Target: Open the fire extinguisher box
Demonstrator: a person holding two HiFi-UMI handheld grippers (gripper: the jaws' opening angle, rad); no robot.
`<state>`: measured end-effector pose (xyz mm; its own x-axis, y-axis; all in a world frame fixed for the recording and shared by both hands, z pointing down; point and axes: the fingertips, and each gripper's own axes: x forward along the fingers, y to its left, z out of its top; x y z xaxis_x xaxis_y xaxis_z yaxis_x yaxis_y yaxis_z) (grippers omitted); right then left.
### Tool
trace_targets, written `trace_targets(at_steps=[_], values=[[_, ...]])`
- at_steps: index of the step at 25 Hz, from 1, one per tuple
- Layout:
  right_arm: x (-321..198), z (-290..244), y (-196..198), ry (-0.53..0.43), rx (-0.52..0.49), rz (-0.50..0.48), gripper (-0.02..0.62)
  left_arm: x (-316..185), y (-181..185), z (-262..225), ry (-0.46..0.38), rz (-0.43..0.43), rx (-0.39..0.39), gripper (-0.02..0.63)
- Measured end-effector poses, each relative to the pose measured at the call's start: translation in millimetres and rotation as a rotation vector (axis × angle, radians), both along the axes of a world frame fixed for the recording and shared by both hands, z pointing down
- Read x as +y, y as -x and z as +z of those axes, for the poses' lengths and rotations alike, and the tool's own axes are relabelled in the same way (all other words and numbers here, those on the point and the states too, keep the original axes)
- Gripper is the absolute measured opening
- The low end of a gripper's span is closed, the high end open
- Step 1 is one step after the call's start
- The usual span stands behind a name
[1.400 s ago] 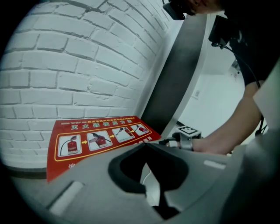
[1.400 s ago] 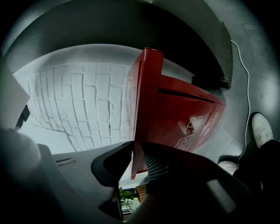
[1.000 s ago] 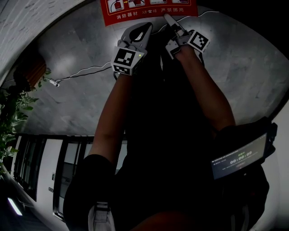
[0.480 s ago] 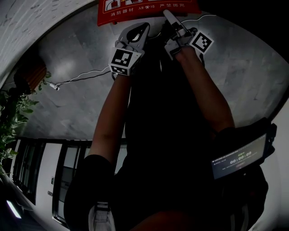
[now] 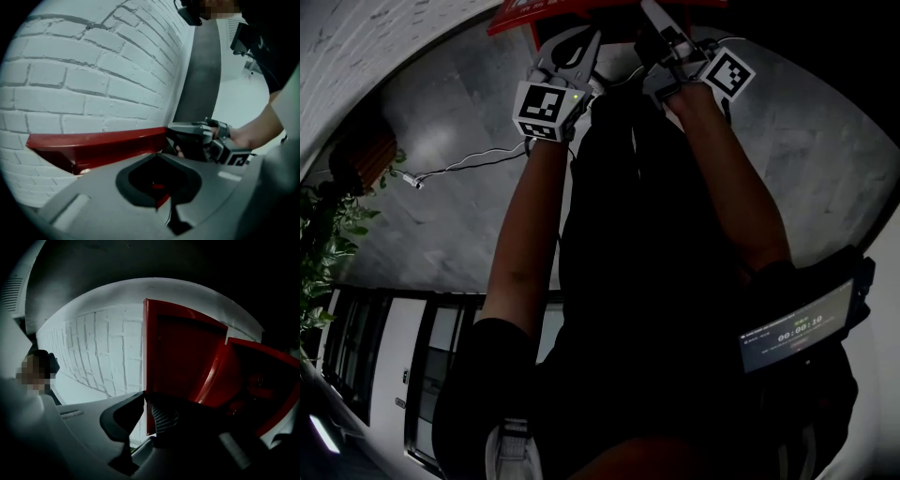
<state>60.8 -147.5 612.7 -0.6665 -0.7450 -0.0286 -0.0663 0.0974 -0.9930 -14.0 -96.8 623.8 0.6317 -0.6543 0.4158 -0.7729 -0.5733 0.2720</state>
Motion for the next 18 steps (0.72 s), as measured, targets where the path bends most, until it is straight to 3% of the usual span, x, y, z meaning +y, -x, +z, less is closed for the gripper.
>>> trace_targets(at_steps=[18], values=[[-74, -12, 10, -0.032, -0.004, 0.012, 0.037, -40, 7, -9, -0.037, -0.027, 0.012, 0.002]])
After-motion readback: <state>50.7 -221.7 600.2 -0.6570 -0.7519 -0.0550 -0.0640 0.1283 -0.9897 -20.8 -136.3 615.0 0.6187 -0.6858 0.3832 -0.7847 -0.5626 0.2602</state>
